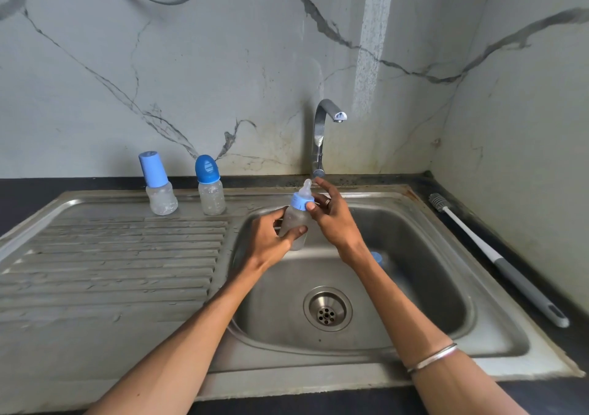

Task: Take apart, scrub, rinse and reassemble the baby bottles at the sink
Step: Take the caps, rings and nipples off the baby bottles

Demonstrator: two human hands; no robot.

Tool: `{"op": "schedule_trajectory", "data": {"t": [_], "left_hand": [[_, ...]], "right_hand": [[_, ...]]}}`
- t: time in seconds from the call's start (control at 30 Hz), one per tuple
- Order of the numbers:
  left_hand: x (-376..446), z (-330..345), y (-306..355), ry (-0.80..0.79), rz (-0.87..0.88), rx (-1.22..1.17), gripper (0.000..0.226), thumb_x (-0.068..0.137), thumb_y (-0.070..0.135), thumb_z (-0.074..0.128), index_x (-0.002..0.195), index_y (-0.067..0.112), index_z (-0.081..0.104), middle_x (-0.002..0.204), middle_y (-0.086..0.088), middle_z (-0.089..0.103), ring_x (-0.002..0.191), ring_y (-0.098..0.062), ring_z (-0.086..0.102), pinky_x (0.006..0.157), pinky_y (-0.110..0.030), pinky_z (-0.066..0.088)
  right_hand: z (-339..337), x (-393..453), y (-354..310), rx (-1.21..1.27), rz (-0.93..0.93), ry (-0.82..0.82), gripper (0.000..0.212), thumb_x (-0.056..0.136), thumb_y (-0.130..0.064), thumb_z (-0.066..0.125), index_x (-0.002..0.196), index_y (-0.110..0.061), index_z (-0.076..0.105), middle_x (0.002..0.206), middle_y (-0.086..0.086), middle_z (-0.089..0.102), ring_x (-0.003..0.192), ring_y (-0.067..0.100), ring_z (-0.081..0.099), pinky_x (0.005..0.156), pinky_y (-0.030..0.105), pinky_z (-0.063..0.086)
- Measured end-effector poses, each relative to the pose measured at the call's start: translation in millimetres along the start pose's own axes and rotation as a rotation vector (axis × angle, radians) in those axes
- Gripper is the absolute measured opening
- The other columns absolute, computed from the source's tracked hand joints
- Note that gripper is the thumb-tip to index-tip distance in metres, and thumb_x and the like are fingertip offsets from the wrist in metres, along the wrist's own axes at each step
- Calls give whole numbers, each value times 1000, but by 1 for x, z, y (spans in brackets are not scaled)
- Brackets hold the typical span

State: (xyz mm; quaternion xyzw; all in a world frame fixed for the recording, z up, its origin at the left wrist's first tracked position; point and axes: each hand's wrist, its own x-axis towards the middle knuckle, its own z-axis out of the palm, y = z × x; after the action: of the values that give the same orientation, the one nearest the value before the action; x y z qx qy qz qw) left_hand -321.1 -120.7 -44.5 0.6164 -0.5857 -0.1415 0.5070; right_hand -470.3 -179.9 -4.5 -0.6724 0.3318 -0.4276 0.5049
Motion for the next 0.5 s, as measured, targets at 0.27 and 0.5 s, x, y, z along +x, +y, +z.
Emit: {"op": "schedule_trajectory", "data": {"t": [0.27,0.5], "left_hand": [[-2,3,3,-24,-7,0,41,74,50,76,112,36,70,95,17,75,85,-1,71,81,-38,59],[-1,1,1,20,-39,-81,36,74,36,78,106,21,72,92,7,76,84,-11,72,81,-40,58]], "right_hand": [[2,-1,0,-89,-46,125,56,79,-30,83,129,-22,57,113,-9,66,97,5,67,74,11,53],[-2,5,0,-42,-57,-46,46,99,-6,56,143,-12,48,135,2,62,125,10,57,105,25,44]]}}
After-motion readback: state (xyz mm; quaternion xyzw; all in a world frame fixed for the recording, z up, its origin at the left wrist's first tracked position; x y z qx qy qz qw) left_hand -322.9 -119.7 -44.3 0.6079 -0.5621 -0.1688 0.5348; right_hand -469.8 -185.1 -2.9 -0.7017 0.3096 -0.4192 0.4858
